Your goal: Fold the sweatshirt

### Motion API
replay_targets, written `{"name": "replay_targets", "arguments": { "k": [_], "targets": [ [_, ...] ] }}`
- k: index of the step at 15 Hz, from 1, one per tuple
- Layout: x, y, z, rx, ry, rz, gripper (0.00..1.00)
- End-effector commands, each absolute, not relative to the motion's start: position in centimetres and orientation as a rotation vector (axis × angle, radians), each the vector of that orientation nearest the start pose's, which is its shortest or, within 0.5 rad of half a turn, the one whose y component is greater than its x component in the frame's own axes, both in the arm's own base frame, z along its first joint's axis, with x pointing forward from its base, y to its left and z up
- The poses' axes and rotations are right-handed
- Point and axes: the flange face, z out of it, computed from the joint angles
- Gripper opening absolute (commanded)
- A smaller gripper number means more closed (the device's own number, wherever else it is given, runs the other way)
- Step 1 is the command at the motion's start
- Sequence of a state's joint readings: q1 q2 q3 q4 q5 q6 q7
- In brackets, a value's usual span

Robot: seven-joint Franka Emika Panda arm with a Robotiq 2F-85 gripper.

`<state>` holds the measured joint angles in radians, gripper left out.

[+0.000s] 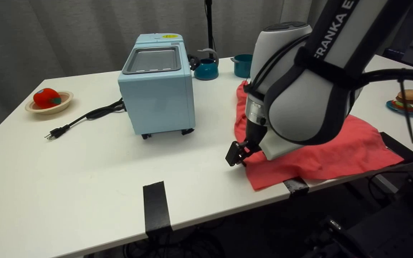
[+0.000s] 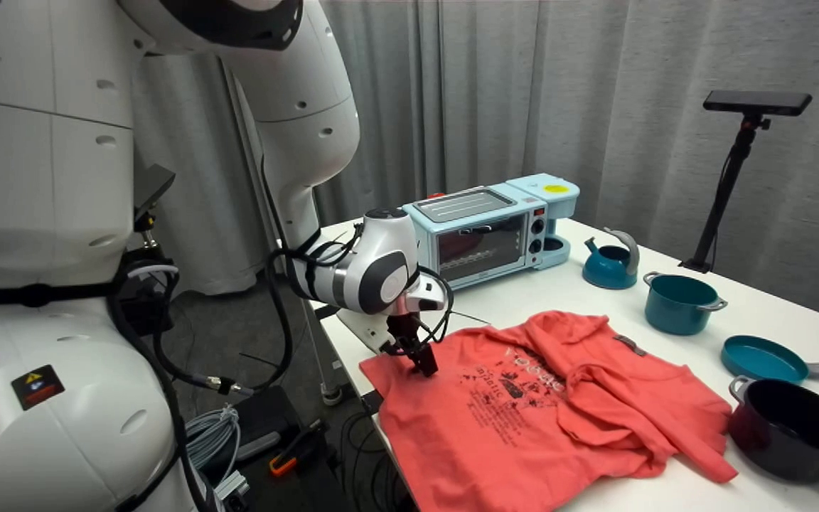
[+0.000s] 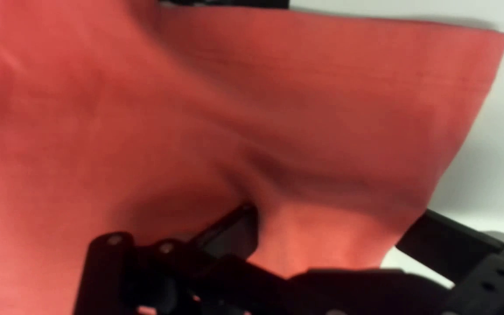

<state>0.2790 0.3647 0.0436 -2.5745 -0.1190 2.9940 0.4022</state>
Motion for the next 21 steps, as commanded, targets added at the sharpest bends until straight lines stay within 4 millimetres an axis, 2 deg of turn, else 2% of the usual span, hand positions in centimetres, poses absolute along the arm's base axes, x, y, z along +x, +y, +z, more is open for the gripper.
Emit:
{"name": "replay_targets", "arguments": {
  "k": [1, 6, 9, 14, 17, 21],
  "targets": [
    [41.2, 15.1, 12.8, -3.112, -0.056, -0.099, 0.59],
    [41.2, 15.1, 14.3, -3.101, -0.023, -0.104, 0.19],
    [41.1, 15.1, 15.7, -3.090, -0.005, -0.099, 0.00],
    [40.8, 15.0, 19.4, -3.095, -0.042, -0.022, 0.00],
    [41.7, 14.2, 22.0, -3.107, -0.033, 0.000, 0.00],
    [43.3, 12.7, 23.2, -3.117, 0.033, -0.030, 0.00]
  ]
}}
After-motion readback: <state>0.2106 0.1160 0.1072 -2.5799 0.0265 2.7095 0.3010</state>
